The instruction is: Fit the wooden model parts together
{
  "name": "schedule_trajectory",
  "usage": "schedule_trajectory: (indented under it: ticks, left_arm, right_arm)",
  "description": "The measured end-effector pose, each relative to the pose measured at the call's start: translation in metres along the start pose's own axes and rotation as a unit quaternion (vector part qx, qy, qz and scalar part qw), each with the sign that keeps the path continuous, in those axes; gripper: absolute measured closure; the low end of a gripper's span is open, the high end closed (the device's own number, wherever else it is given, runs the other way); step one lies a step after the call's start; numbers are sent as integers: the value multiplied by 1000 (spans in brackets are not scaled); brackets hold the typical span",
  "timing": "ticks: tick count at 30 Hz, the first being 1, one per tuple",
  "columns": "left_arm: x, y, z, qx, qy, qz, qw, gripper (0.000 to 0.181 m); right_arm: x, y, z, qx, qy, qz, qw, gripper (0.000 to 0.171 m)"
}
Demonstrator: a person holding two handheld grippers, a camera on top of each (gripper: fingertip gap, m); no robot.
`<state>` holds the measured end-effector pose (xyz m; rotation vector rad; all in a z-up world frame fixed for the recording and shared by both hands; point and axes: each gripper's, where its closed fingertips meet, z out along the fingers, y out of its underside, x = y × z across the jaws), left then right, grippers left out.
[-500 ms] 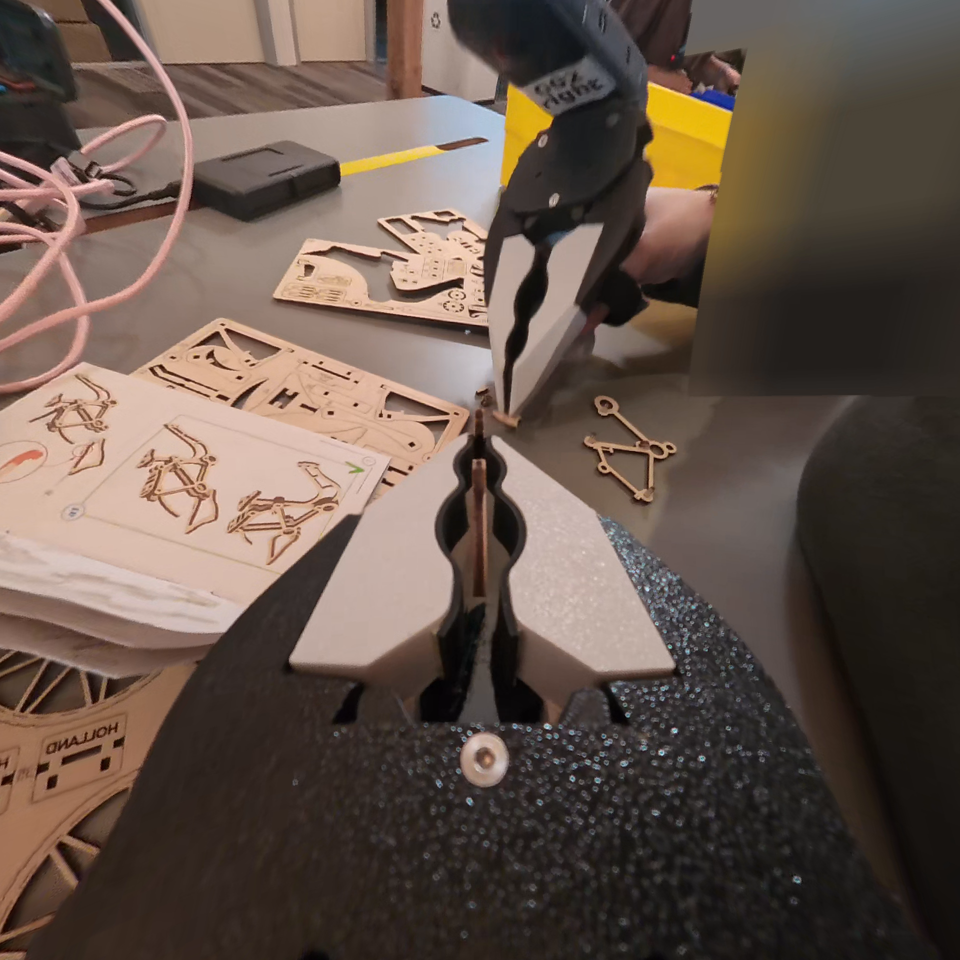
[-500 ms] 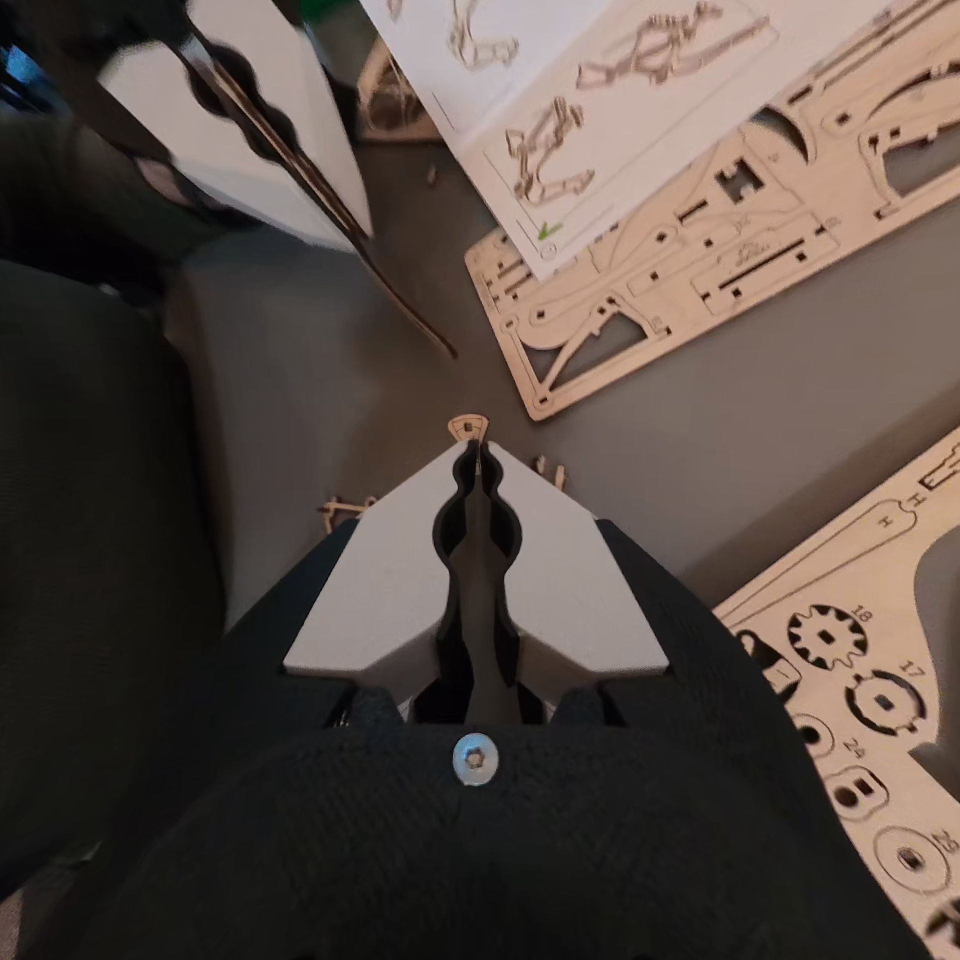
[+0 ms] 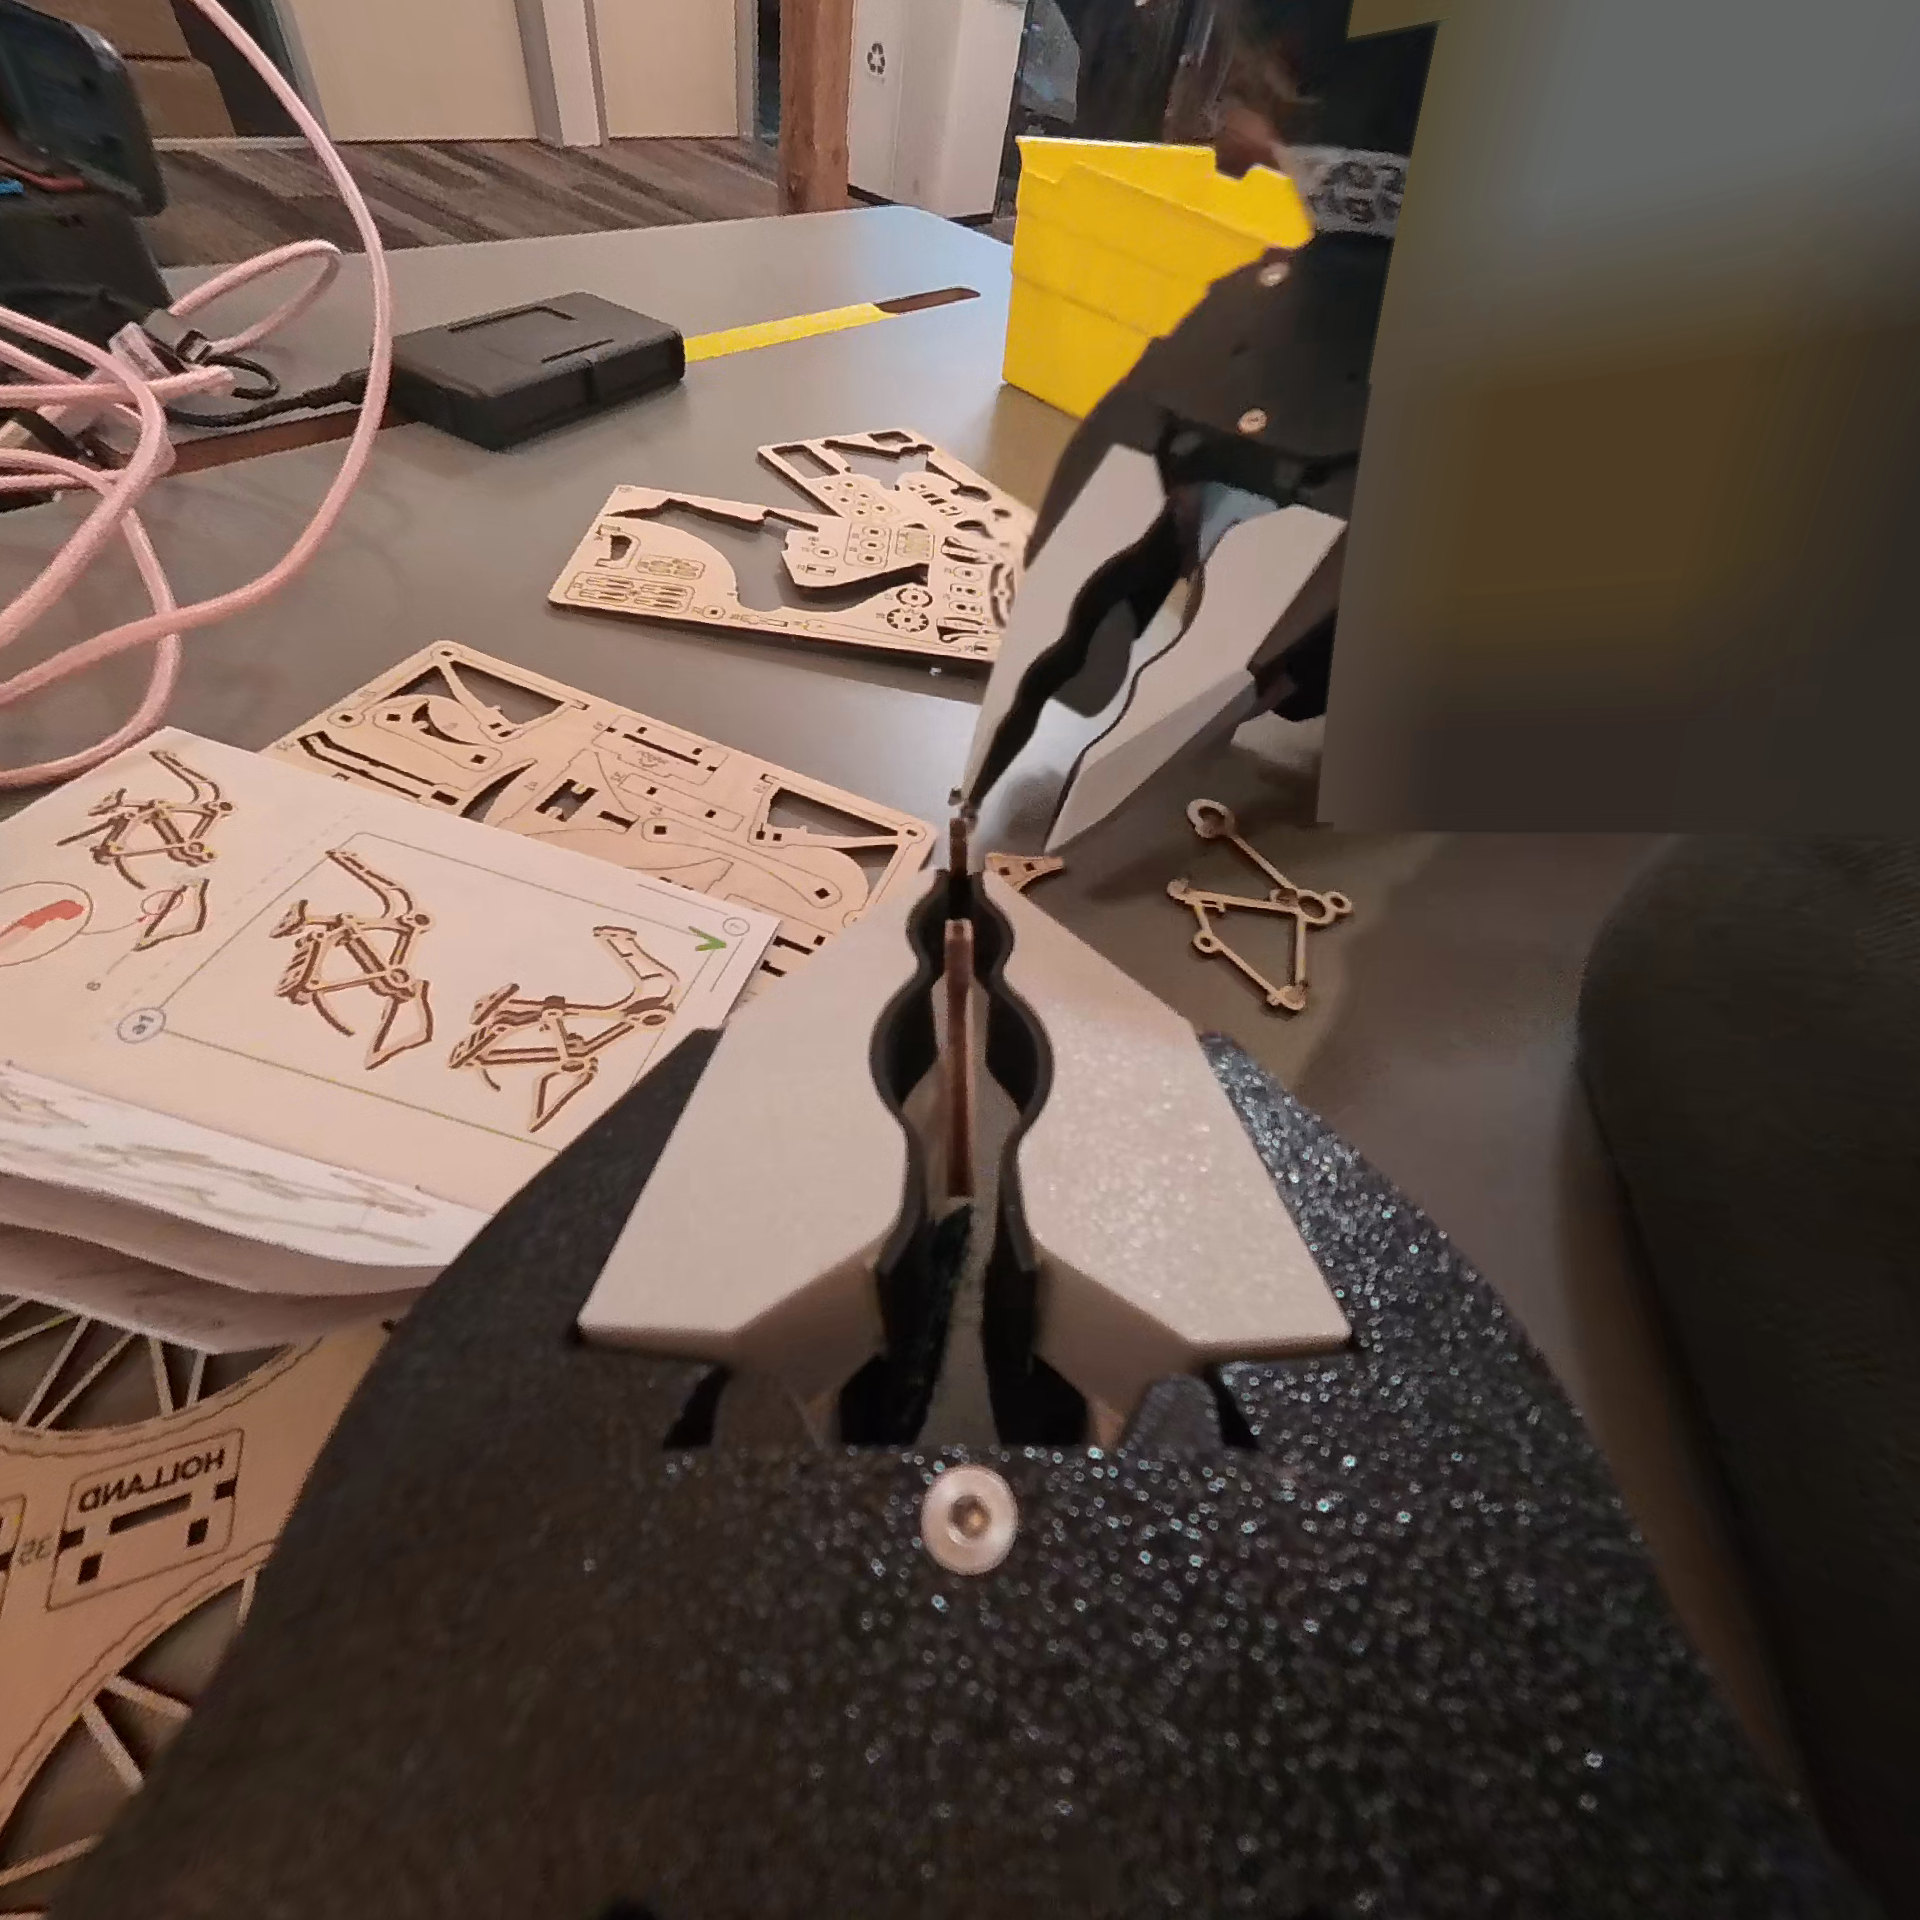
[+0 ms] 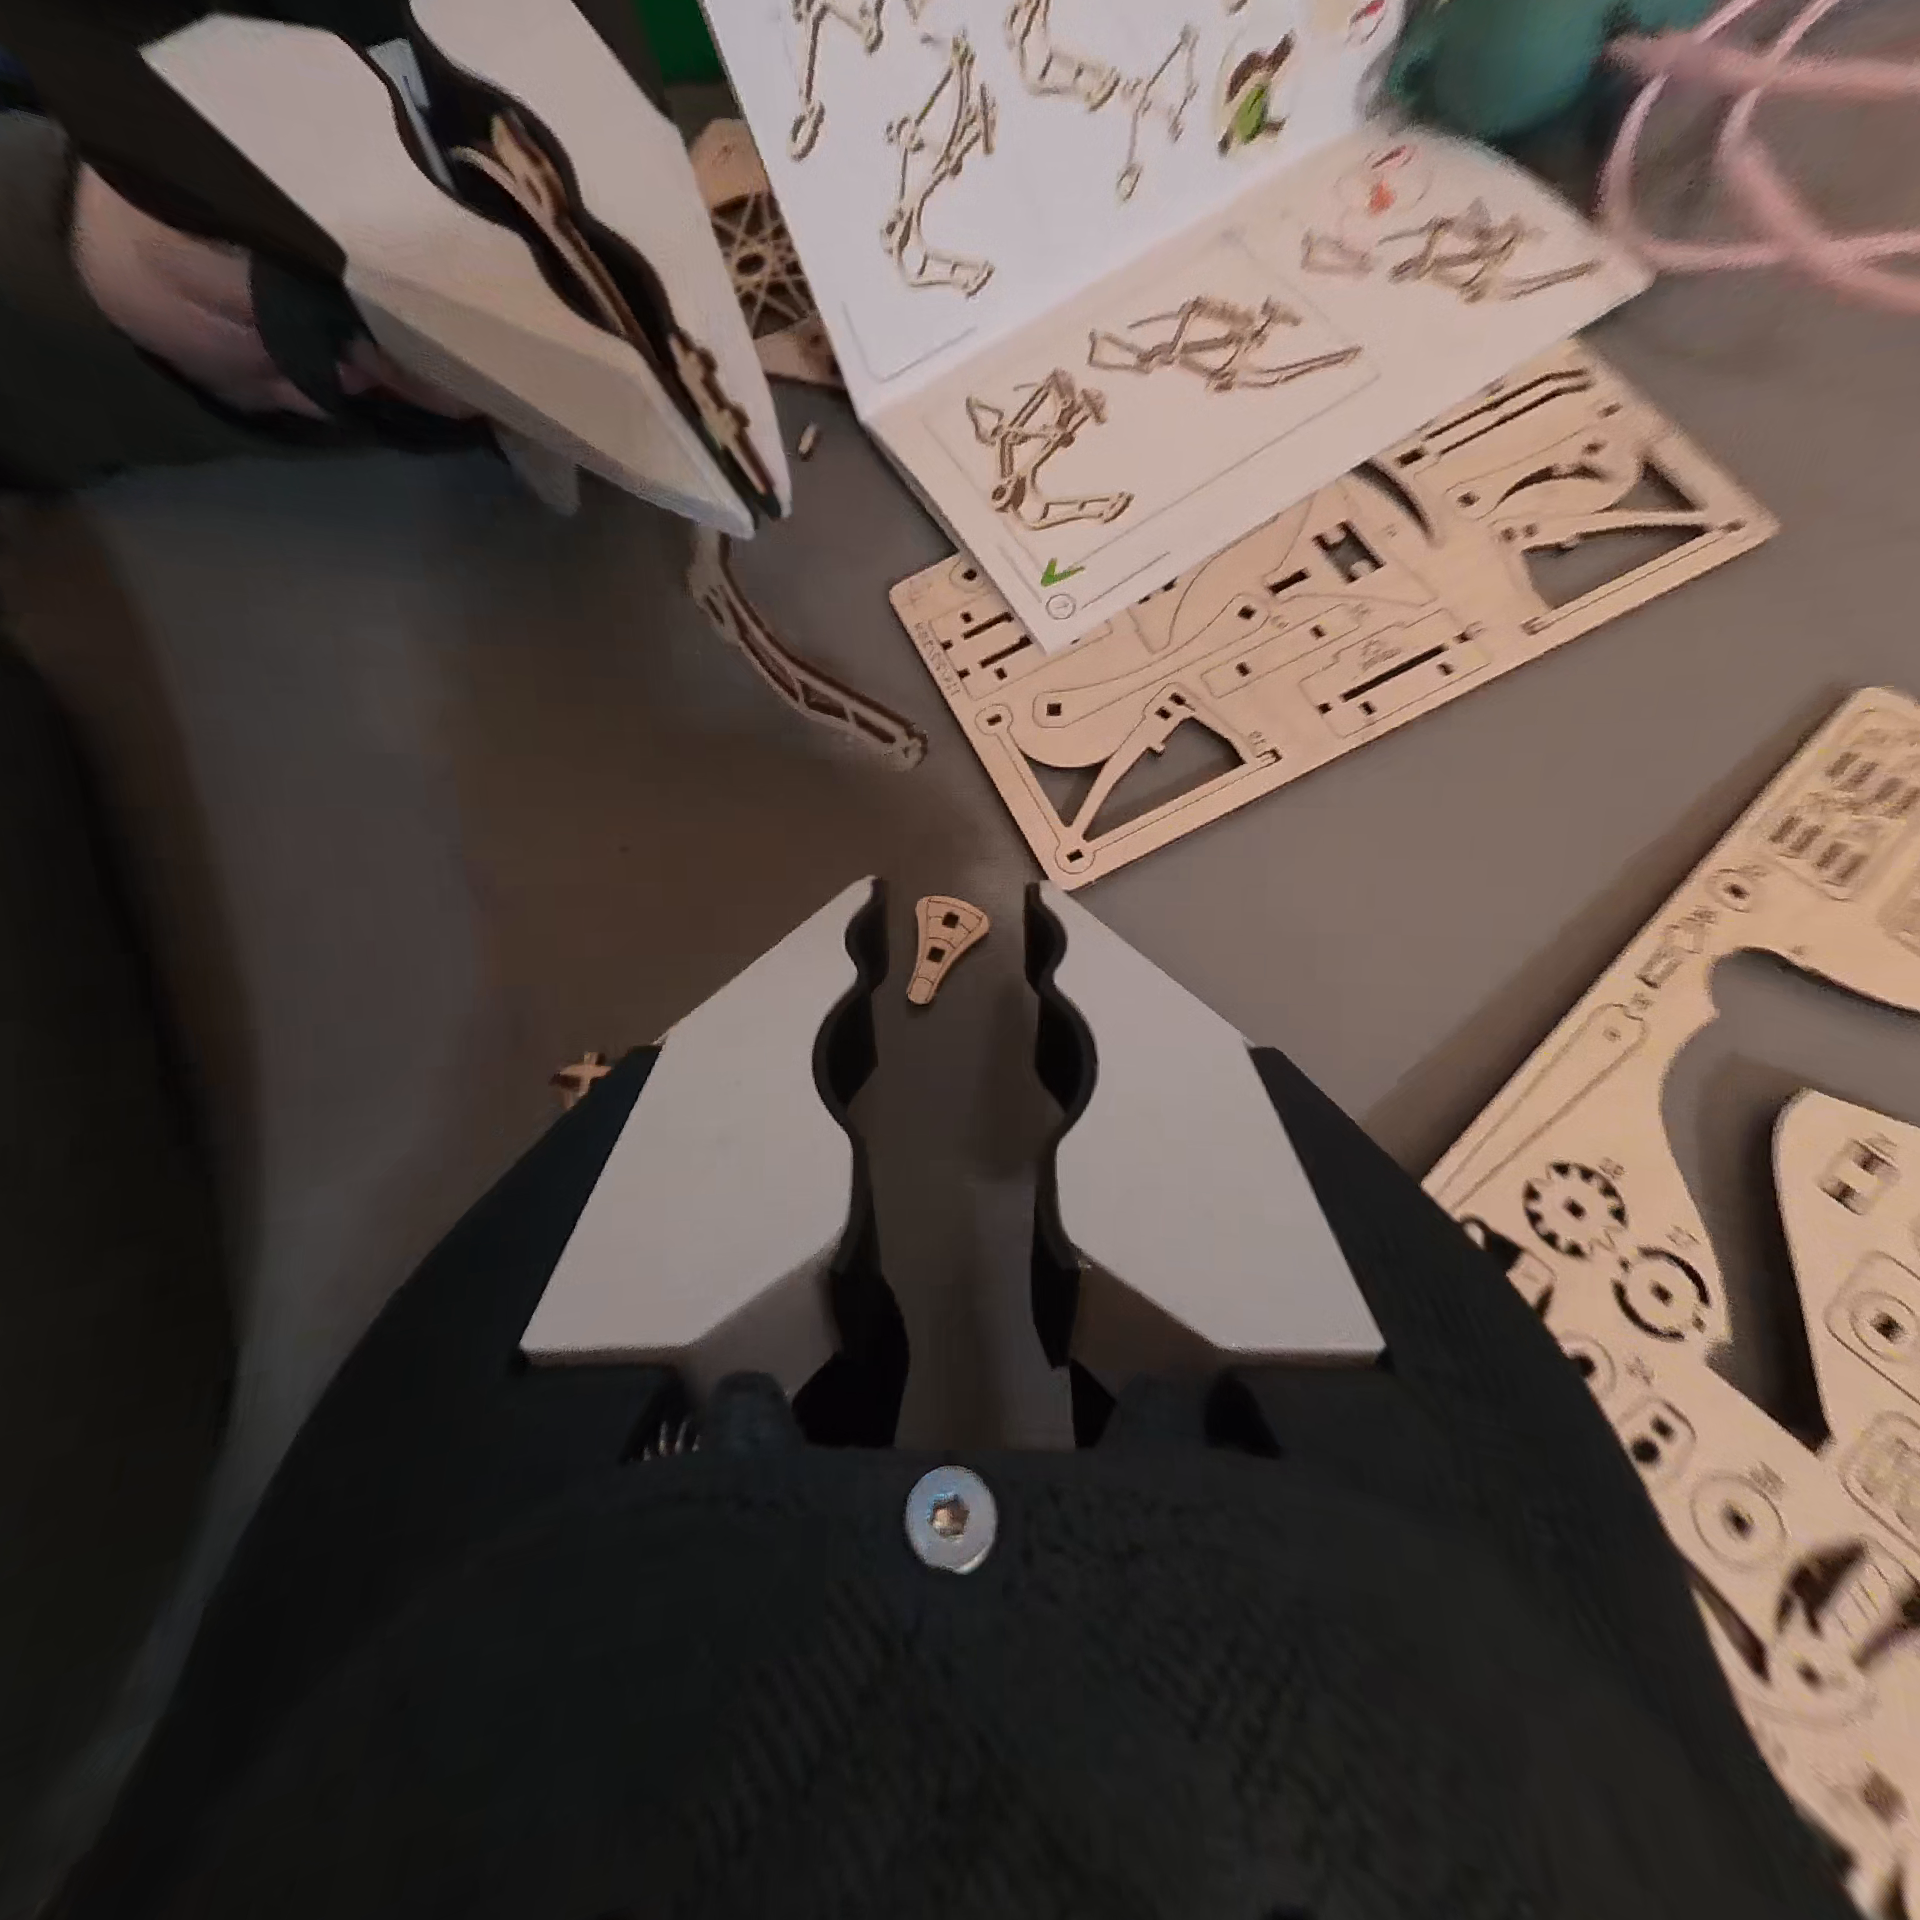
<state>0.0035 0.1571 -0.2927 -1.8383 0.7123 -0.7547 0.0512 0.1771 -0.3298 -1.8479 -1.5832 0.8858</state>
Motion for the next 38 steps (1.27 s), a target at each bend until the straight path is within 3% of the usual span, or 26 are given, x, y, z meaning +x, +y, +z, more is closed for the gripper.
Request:
schedule_trajectory:
  ticks: [5,16,22,25,30,38]
  left_arm:
    - [4,2,3,-1,9,-7,1000,181]
    - [16,-1,5,7,38,-6,999,181]
    - [38,-14,-2,48,100,17,994,181]
    - [48,-9,0,45,126,36,990,181]
    - [63,-5,-4,41,168,74,982,181]
    - [81,2,-11,17,276,95,956,181]
  right_arm:
    - [-2,13,-2,-2,58,-4,998,151]
    - [-4,11,7,17,58,-15,998,165]
    - [-25,-42,-32,220,-20,9,975,166]
    - [-46,-53,-44,264,-63,-2,963,166]
    - [-82,-59,-37,262,-80,-49,960,166]
    - [-98,-61,-28,228,-62,-80,968,166]
